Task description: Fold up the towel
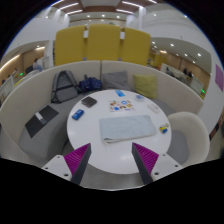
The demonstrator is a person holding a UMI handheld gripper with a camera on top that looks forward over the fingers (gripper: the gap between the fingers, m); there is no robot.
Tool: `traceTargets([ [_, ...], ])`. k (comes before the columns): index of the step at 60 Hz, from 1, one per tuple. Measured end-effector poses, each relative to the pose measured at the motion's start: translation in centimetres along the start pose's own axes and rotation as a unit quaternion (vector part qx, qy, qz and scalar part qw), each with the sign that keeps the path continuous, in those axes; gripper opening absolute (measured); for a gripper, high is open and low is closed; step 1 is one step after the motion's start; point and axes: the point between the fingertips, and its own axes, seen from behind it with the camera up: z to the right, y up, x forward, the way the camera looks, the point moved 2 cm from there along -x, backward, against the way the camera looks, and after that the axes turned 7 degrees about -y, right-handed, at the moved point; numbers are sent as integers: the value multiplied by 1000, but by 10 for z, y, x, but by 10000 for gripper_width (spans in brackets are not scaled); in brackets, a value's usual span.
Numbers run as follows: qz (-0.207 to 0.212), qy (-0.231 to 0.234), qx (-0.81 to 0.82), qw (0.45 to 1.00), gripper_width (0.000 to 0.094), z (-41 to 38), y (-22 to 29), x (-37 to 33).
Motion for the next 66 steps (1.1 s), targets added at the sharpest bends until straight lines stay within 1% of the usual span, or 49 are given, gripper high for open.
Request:
traceTargets([
  [5, 9, 23, -25, 999, 868, -28, -3, 11],
  [12, 12, 33, -34, 999, 867, -56, -7, 50],
  [17, 12, 33, -34, 999, 868, -67, -7, 88],
  [23, 26, 34, -38, 998, 868, -75, -4, 140],
  [29, 27, 46, -58, 997, 856, -86, -6, 196],
  [35, 23, 53, -69, 996, 858, -89, -7, 240],
  [45, 17, 62, -67, 996, 821, -97, -11, 310],
  [50, 0, 60, -60, 996, 766, -94, -20, 331],
  [52, -11, 66, -51, 996, 742, -96, -25, 338],
  [53, -8, 71, -44, 997, 775, -97, -24, 339],
  [54, -1, 72, -38, 997, 728, -98, -22, 341],
  [60, 2, 50, -67, 997, 220, -93, -20, 347],
  [62, 2, 31, -81, 996, 51, -89, -19, 347],
  [66, -16, 33, -85, 996, 32, -99, -22, 340],
])
